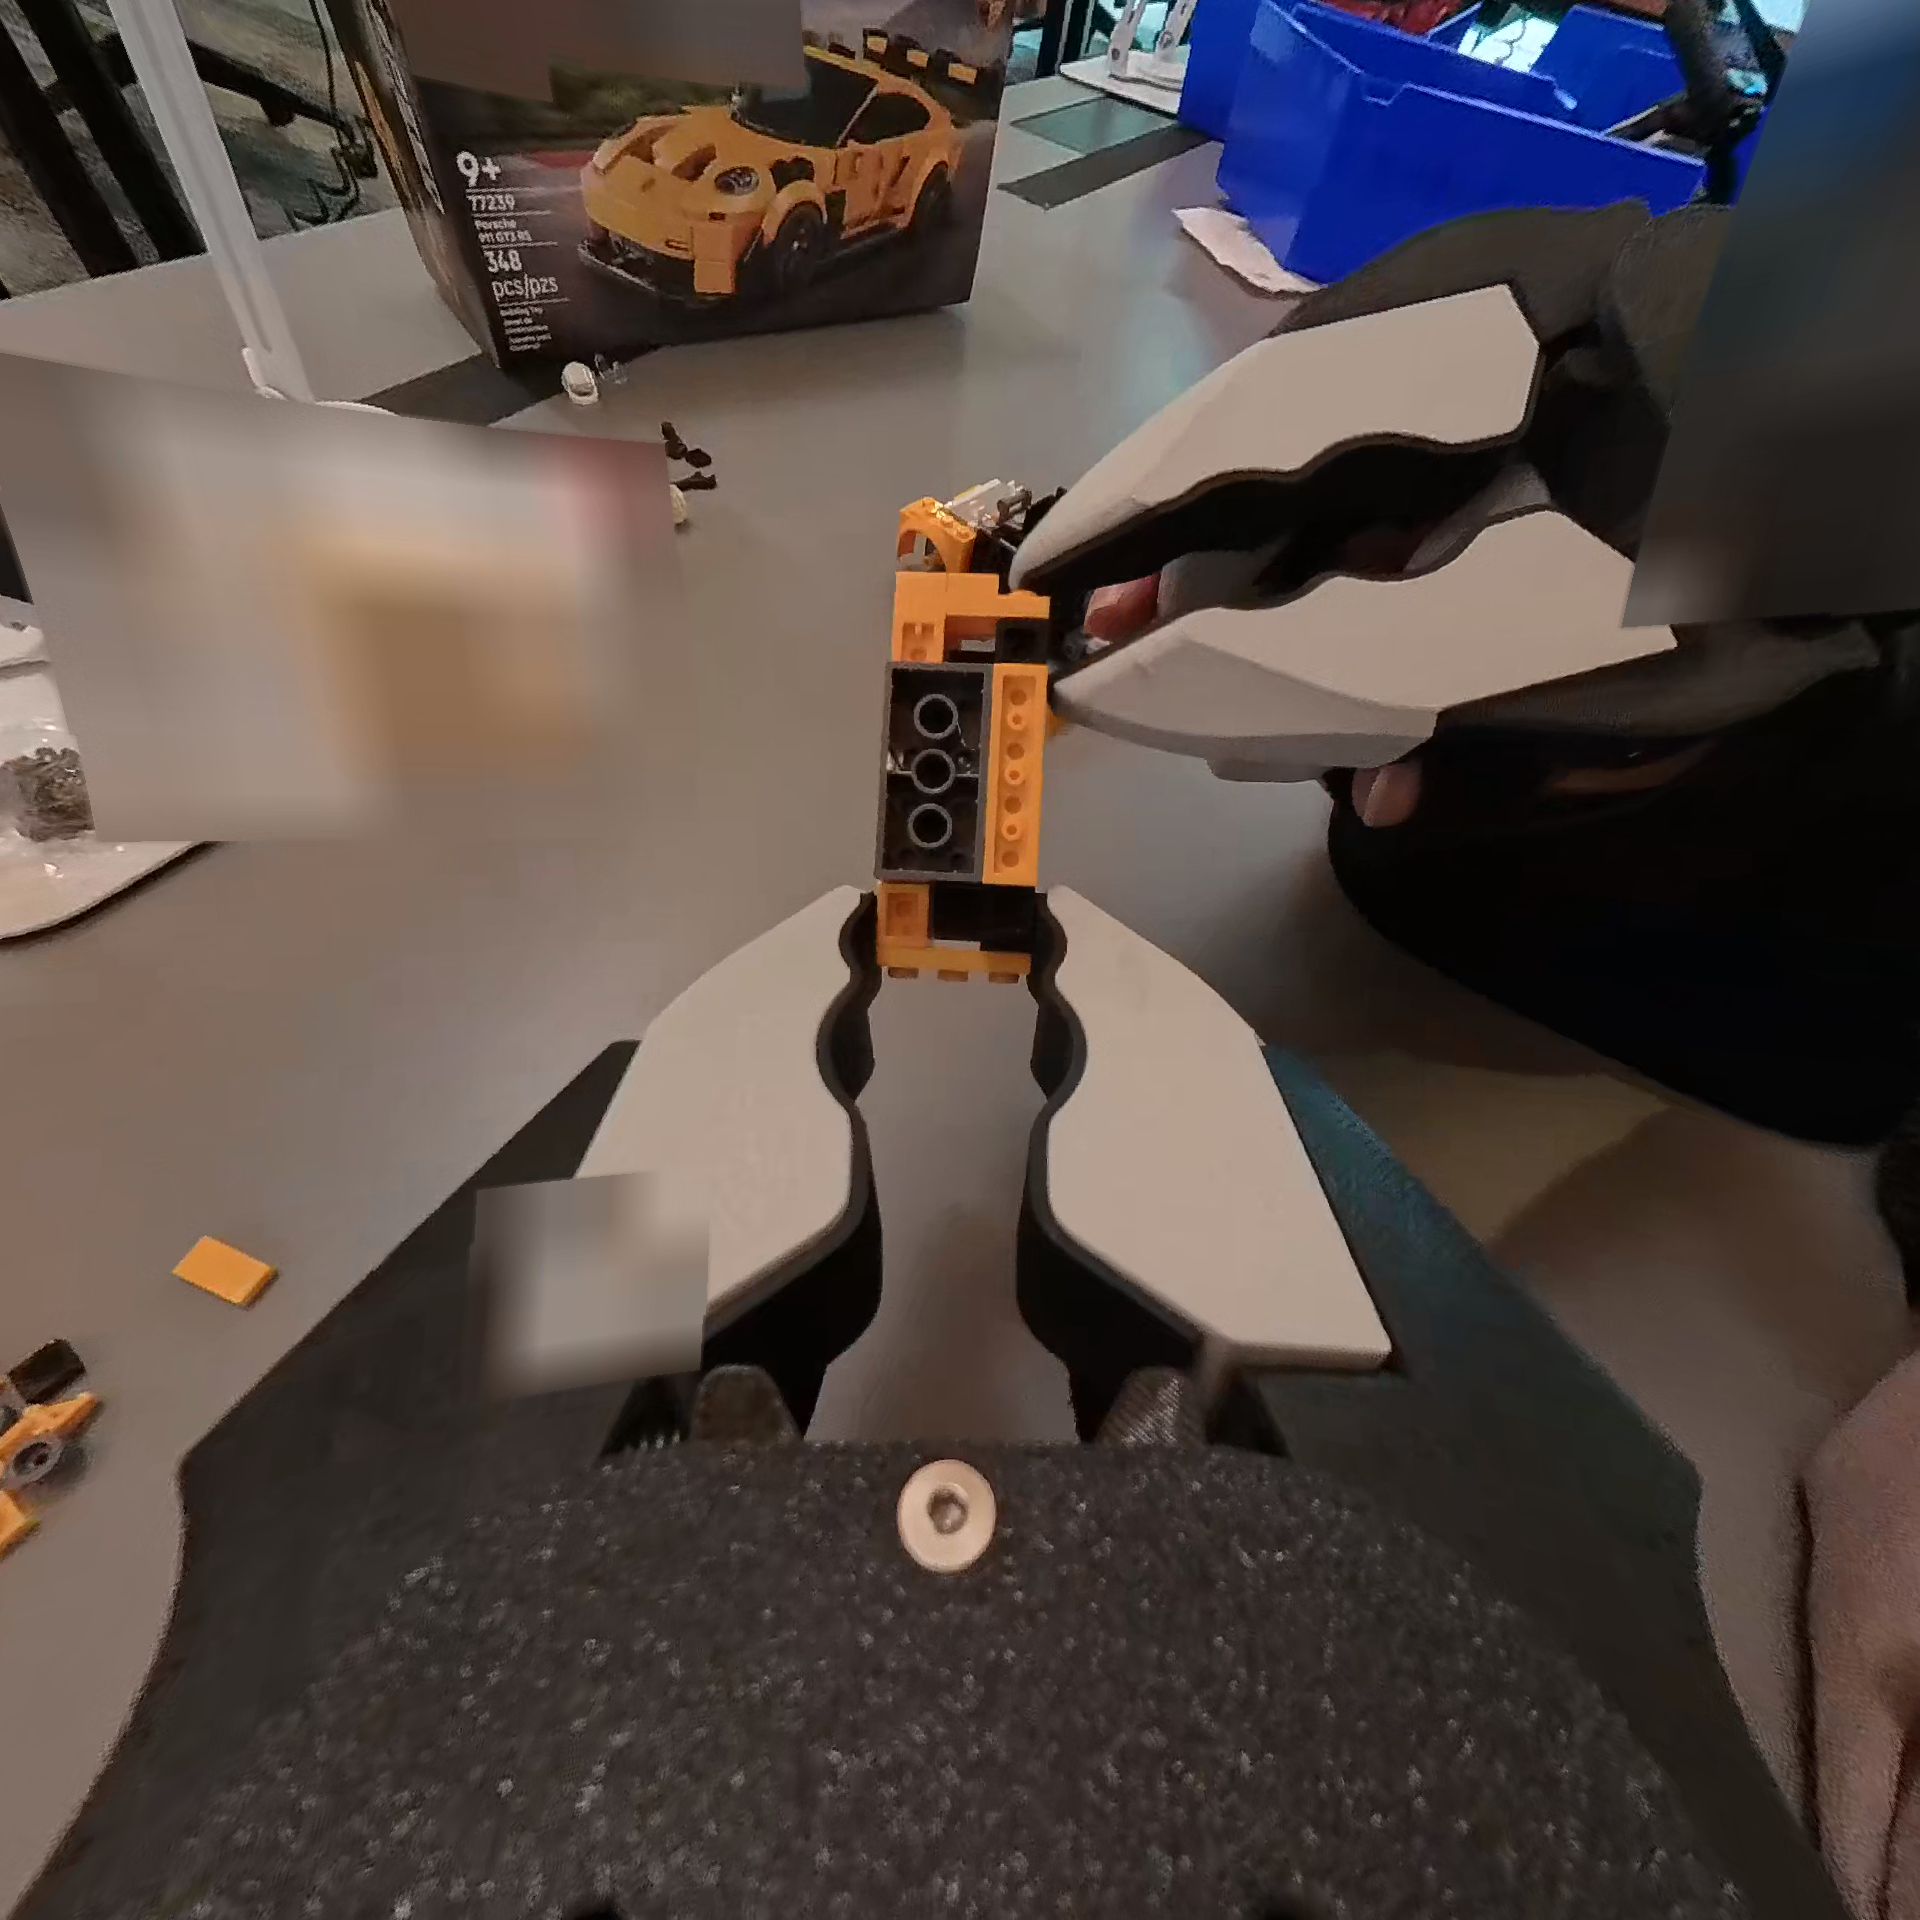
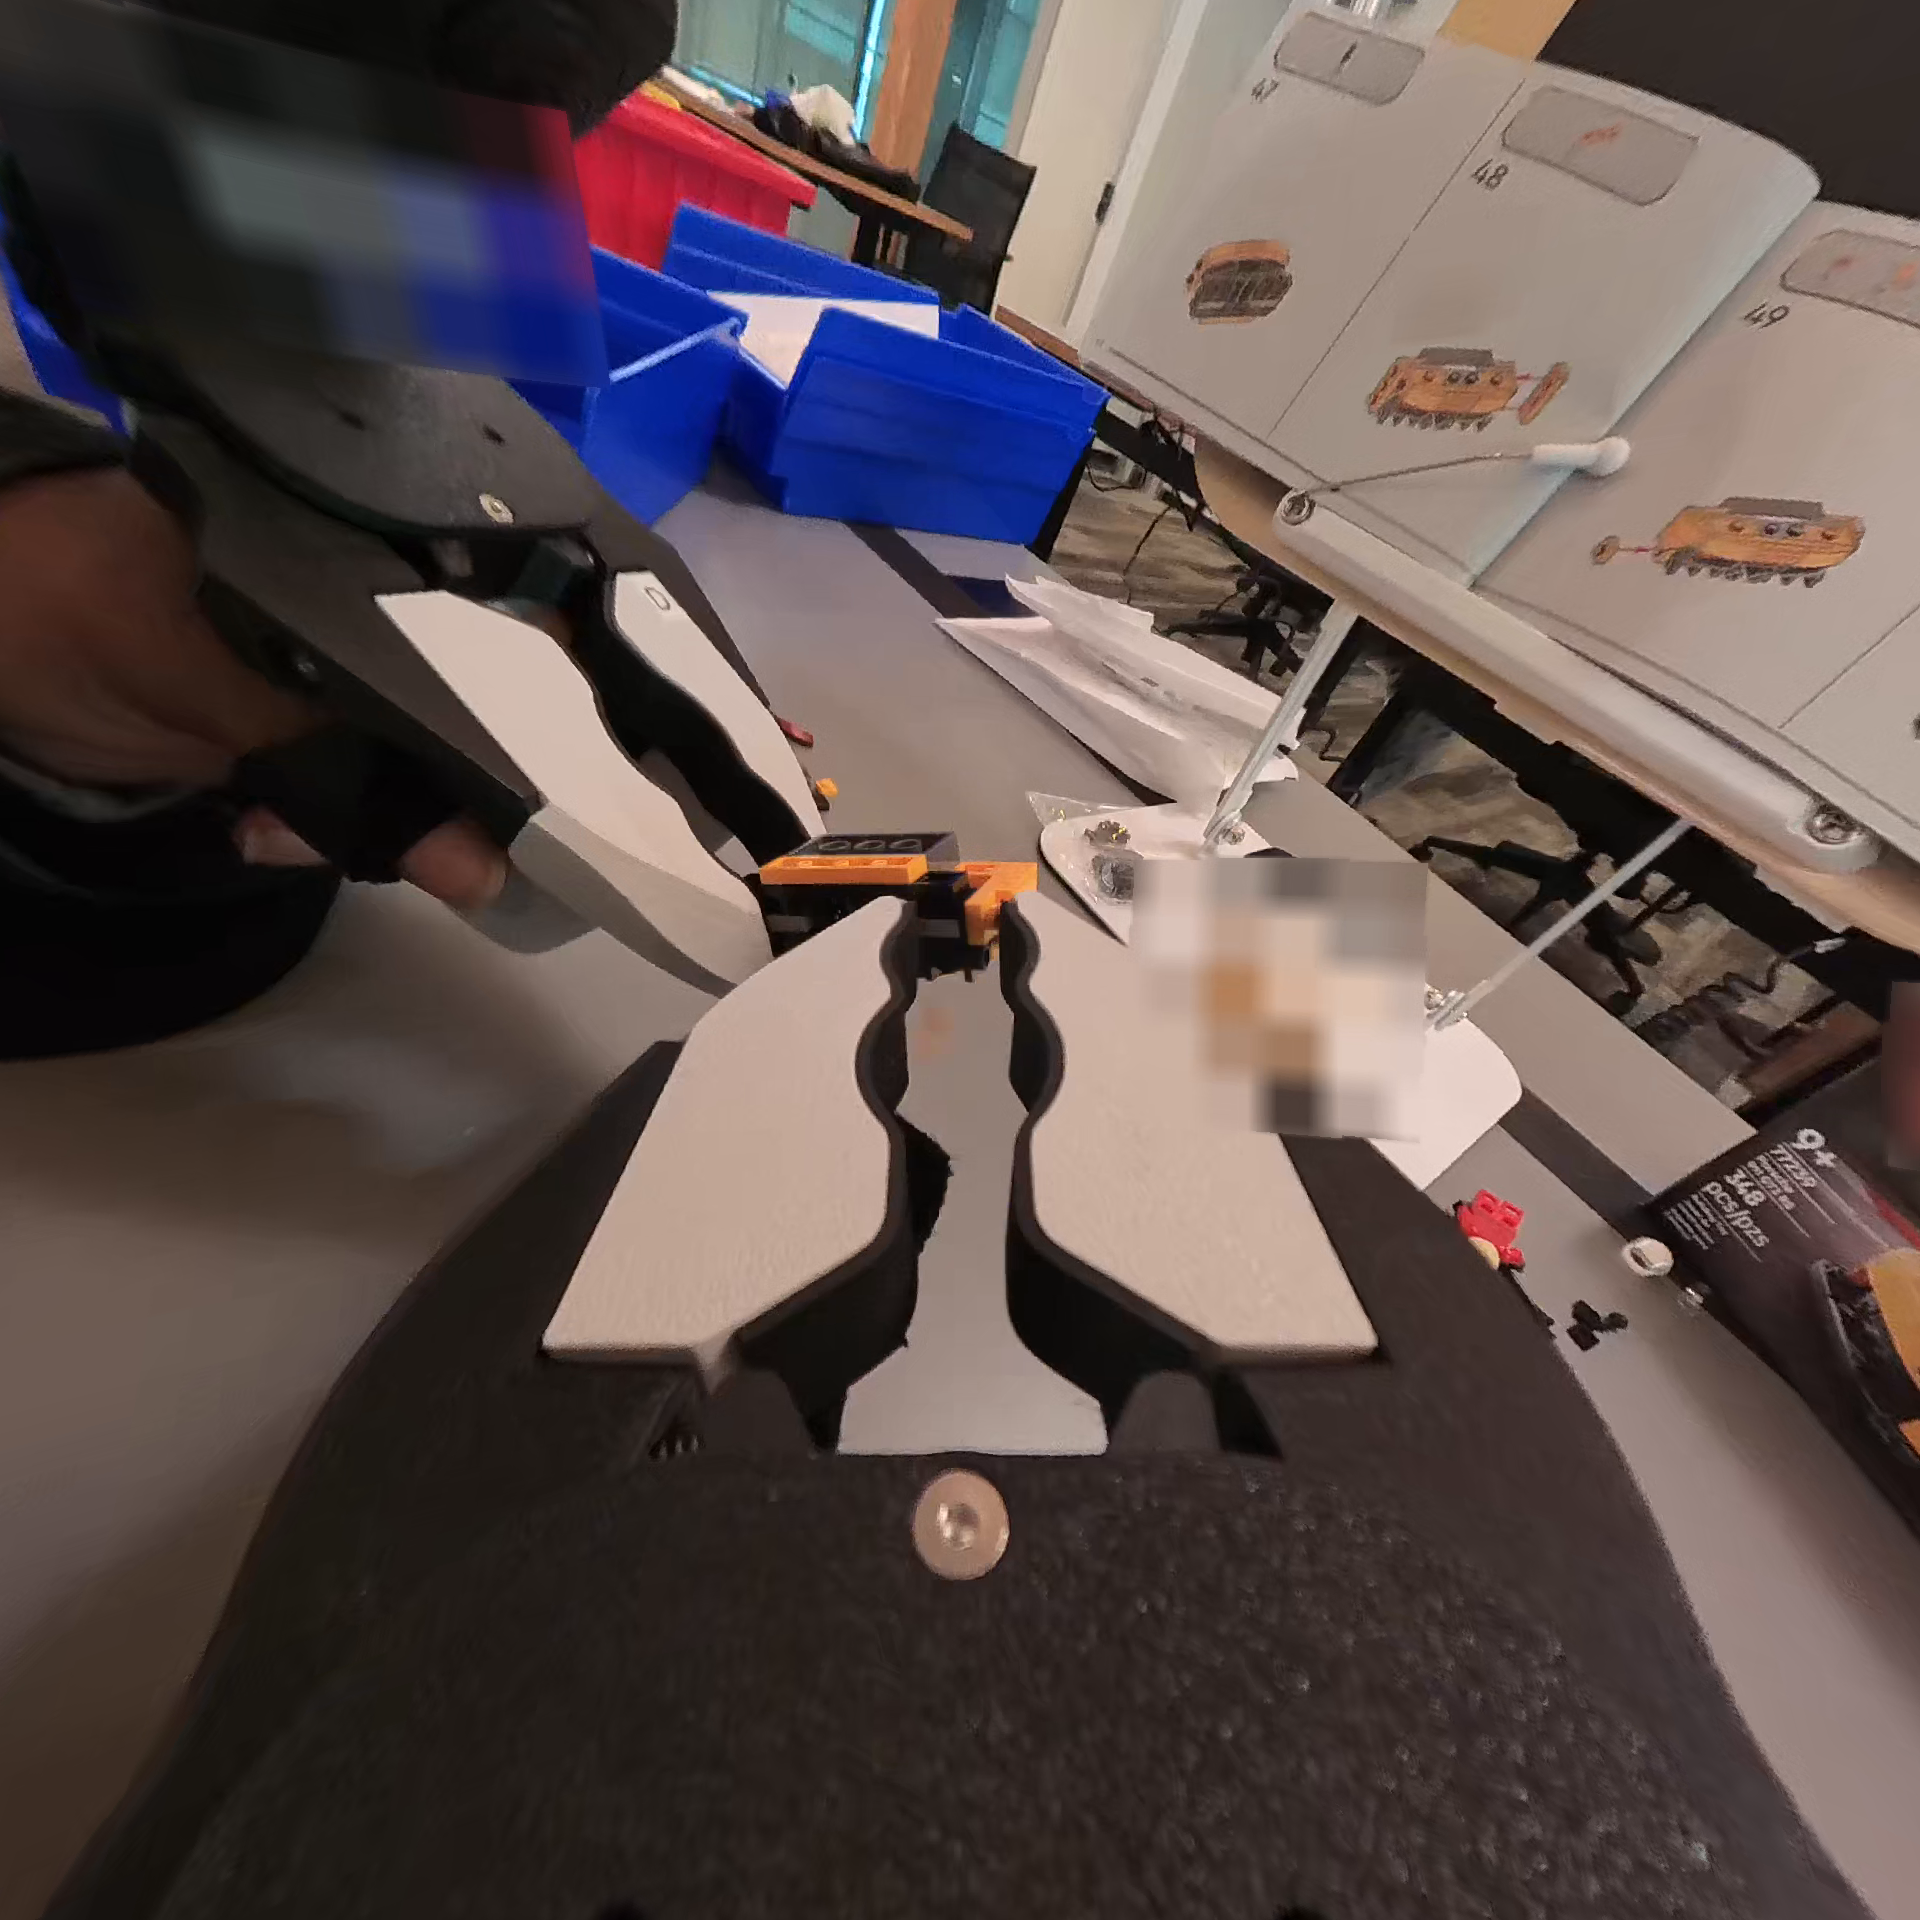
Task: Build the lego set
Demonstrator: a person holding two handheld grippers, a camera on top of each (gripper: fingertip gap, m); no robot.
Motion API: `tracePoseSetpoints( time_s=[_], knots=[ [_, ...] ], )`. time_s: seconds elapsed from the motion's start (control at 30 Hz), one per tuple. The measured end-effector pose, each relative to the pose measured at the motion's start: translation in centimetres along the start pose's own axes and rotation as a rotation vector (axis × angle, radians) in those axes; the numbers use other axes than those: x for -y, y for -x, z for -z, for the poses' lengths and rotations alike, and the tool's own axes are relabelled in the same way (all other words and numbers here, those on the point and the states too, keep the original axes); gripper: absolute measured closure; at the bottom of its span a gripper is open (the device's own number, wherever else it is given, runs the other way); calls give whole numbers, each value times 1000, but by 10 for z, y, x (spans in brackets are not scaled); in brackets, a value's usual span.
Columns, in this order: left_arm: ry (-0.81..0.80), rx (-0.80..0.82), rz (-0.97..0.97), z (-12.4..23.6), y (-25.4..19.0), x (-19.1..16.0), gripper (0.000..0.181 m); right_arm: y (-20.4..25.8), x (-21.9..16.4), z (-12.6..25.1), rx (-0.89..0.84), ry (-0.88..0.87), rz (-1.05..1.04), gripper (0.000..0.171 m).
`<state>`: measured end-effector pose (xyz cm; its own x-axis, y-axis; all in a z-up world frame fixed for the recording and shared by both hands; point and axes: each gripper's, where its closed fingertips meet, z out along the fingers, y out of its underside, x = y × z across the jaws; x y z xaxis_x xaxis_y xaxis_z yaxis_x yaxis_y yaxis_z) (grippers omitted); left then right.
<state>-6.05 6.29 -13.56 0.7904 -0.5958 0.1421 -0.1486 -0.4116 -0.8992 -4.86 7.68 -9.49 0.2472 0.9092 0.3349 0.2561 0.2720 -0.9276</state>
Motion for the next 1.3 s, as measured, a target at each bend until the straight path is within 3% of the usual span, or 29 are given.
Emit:
tracePoseSetpoints(
  time_s=[0.33, 0.47, 0.63, 0.77, 0.83, 0.93, 1.03, 1.07, 1.17, 1.3],
  knots=[
    [-16, -20, 87, 3, 15, -4, 154, -22, -4, 11, 6, 3, -96, 157],
    [-65, -42, 56, 5, 13, 0, 154, -31, -11, 22, 101, 24, -292, 155],
    [-99, 62, -127, 5, 10, 7, 154, 5, 2, 4, 328, 3, -704, 125],
    [-128, 199, -305, 9, 9, 16, 154, 20, 5, -12, 316, 29, -821, 121],
    [-124, 250, -388, 9, 8, 17, 154, 22, 10, -15, 310, 5, -857, 131],
    [-121, 264, -462, 8, 6, 16, 154, 19, 8, -13, 319, 12, -833, 139],
    [-74, 37, -386, -3, -12, 2, 111, 24, 12, -4, 421, 13, -712, 143],
    [-72, -80, -326, -3, -20, 0, 105, 28, 9, 1, 474, 42, -633, 143],
    [-146, -392, -104, 17, -39, 9, 116, 41, -6, 15, 521, 97, -264, 143],
    [-76, -448, -178, 20, -44, -7, 128, 67, -1, 20, 607, 59, -129, 143]
  ],
)
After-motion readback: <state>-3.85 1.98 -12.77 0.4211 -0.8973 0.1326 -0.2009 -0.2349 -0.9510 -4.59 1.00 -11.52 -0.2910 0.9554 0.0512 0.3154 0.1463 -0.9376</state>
